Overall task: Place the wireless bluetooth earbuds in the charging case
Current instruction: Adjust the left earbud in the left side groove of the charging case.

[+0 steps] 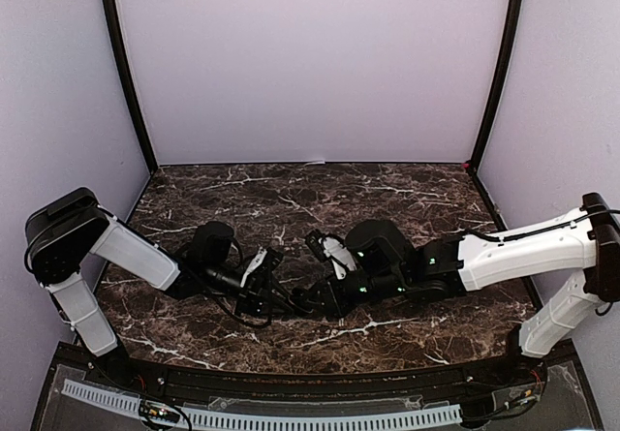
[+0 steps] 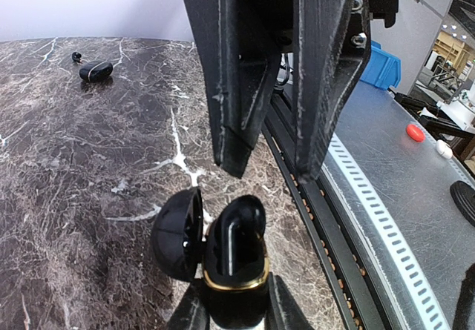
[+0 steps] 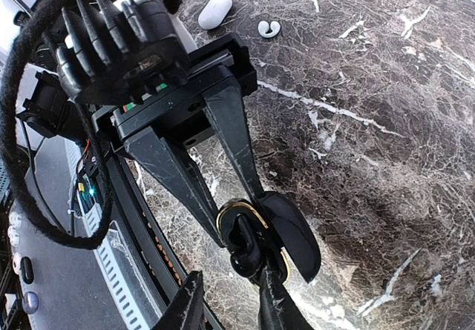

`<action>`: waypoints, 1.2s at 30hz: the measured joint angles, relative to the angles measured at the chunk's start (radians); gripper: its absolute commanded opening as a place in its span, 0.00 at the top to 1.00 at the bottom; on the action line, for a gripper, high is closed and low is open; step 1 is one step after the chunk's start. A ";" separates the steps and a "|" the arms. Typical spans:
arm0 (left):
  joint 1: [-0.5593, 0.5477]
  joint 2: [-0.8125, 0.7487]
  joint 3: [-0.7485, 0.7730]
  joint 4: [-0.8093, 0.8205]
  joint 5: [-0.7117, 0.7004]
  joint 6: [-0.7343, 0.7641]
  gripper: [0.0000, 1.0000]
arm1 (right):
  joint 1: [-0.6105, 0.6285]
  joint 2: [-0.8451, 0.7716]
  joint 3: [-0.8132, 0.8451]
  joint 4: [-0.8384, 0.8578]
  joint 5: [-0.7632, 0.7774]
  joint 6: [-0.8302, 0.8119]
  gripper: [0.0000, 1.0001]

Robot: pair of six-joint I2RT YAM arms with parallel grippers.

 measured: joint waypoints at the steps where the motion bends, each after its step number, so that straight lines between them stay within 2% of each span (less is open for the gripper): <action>1: 0.000 0.000 0.000 0.000 0.000 0.000 1.00 | 0.000 0.000 0.000 0.000 0.000 -0.001 0.75; 36: 0.000 -0.009 0.000 -0.006 -0.006 0.000 1.00 | 0.002 0.036 0.027 -0.034 0.021 -0.069 0.76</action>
